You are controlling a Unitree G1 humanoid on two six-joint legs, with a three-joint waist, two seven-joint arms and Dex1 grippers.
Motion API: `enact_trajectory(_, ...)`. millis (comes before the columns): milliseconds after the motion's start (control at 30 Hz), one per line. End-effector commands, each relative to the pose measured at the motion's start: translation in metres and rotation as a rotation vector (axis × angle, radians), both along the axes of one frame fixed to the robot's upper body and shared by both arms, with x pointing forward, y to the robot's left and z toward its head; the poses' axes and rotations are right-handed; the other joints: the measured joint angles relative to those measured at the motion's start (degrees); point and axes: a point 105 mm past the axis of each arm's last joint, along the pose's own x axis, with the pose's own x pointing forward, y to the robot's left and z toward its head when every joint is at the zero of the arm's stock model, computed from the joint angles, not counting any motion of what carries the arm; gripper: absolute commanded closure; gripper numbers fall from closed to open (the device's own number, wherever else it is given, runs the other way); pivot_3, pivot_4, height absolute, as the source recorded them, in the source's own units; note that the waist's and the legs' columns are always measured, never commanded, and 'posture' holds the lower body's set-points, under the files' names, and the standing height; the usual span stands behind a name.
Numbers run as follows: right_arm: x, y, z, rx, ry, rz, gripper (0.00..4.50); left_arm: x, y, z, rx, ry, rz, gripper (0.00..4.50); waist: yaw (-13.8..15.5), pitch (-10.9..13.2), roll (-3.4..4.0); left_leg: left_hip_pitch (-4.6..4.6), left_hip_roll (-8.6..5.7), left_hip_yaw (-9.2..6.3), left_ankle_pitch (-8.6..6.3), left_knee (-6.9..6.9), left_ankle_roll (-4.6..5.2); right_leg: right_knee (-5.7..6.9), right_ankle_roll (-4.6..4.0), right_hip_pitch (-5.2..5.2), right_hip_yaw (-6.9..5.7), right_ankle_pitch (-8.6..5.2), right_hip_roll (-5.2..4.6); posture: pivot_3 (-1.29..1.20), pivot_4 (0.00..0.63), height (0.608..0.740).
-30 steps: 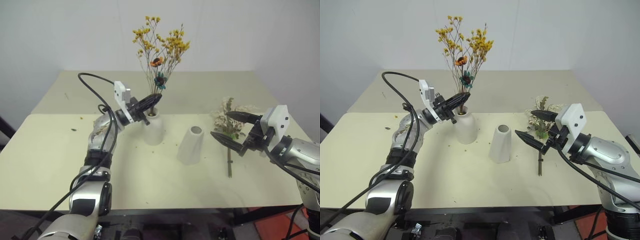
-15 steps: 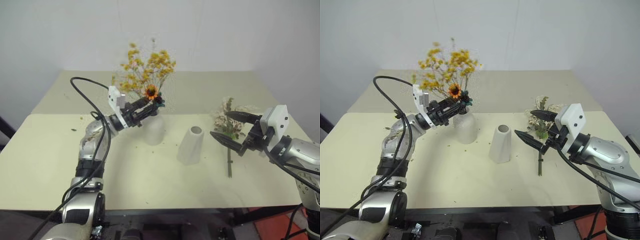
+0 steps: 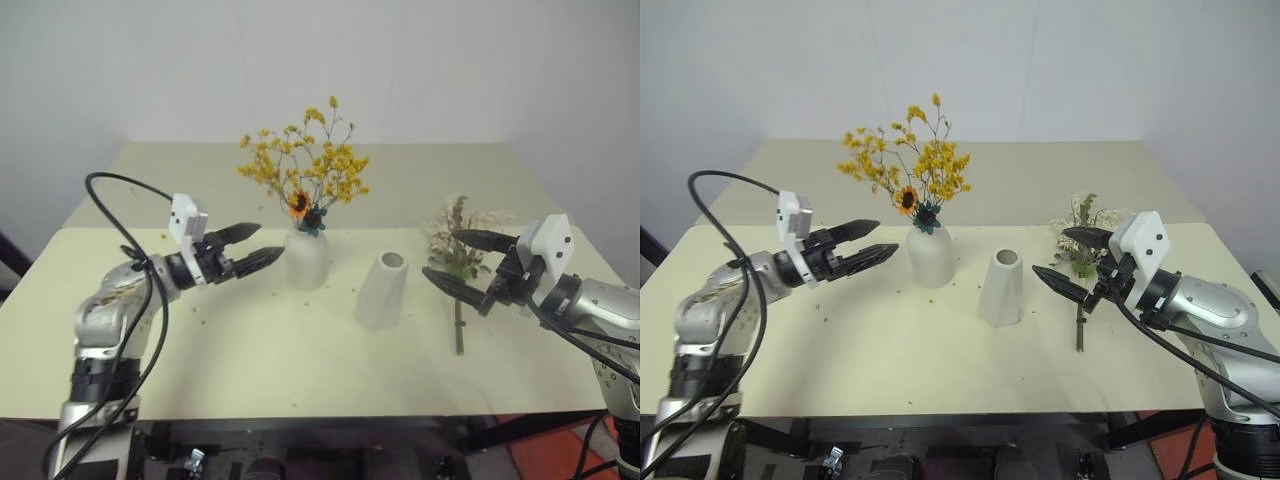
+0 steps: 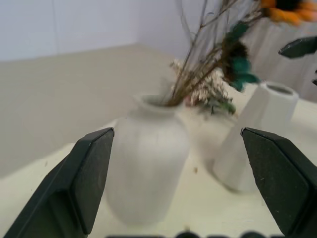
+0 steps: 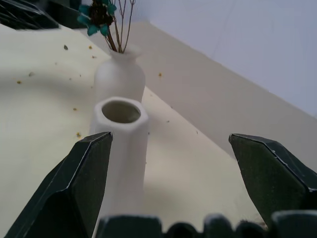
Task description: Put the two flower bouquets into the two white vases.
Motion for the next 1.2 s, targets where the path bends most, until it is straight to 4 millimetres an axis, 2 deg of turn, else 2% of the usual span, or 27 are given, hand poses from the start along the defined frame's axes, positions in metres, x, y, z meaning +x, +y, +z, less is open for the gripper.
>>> enact_trajectory(33,0.001,-0.009,0.008,-0.023,-0.019,-0.044,0.06,-0.013,0.011,0.023,0.011,-0.062,0.011,0.02,0.07,0.0,0.0,-0.01,0.0,0.0,0.0,0.0,0.0,-0.01,0.0,0.0,0.0,0.0,0.0,0.0,0.15,0.74)
enact_trajectory(167,0.004,-0.016,0.003,-0.038,0.022,-0.083,0.06,-0.029,0.011,0.023,0.053,-0.078,-0.061,0.02,-0.04,0.0,0.0,-0.02,0.0,0.02,0.0,-0.01,0.0,-0.05,-0.01,-0.01,0.01,-0.01,-0.01,0.0,0.15,0.74)
enact_trajectory(267,0.01,-0.026,-0.007,-0.084,0.104,-0.164,0.06,-0.047,0.006,0.022,0.097,-0.105,-0.177,0.02,-0.07,0.0,0.01,-0.02,0.01,0.03,0.0,-0.01,0.0,-0.03,-0.02,-0.03,0.01,-0.01,-0.01,0.0,0.15,0.74)
enact_trajectory(433,0.02,-0.04,-0.015,-0.118,0.263,-0.321,0.06,-0.063,0.0,0.027,0.157,-0.132,-0.306,0.02,-0.18,0.0,0.01,-0.01,0.02,0.04,0.0,0.0,0.0,-0.01,-0.07,-0.02,0.02,-0.04,0.0,0.0,0.15,0.74)
enact_trajectory(533,0.025,-0.042,-0.019,-0.107,0.358,-0.37,0.06,-0.064,-0.002,0.032,0.158,-0.15,-0.332,0.02,-0.2,0.0,0.01,-0.02,0.02,0.05,0.0,-0.02,0.0,-0.02,-0.09,-0.04,0.02,-0.05,0.0,0.0,0.15,0.74)
enact_trajectory(667,0.045,-0.05,-0.032,-0.065,0.555,-0.531,0.06,-0.065,-0.011,0.038,0.165,-0.164,-0.391,0.02,-0.28,0.0,0.0,-0.04,0.02,0.05,0.0,0.0,0.0,-0.02,-0.1,-0.04,0.02,-0.03,0.0,0.0,0.15,0.74)
enact_trajectory(767,0.058,-0.056,-0.035,-0.013,0.664,-0.63,0.06,-0.064,-0.017,0.043,0.174,-0.178,-0.416,0.02,-0.25,0.01,0.01,-0.05,0.04,0.03,0.0,-0.02,0.0,-0.02,-0.12,-0.07,0.01,-0.03,0.03,0.0,0.15,0.74)
enact_trajectory(1000,0.071,-0.067,-0.046,-0.069,0.759,-0.748,0.06,-0.064,-0.024,0.054,0.176,-0.219,-0.442,0.02,-0.21,0.01,0.01,-0.26,0.02,0.02,-0.03,-0.04,0.06,-0.17,-0.12,-0.16,-0.02,-0.03,-0.01,0.0,0.15,0.74)
enact_trajectory(1200,0.079,-0.062,-0.064,-0.101,0.805,-0.743,0.06,-0.063,-0.025,0.056,0.173,-0.228,-0.445,0.02,-0.4,0.01,0.01,-0.22,0.03,0.02,-0.03,-0.04,0.06,-0.13,-0.11,-0.18,-0.02,-0.03,0.01,0.0,0.15,0.74)
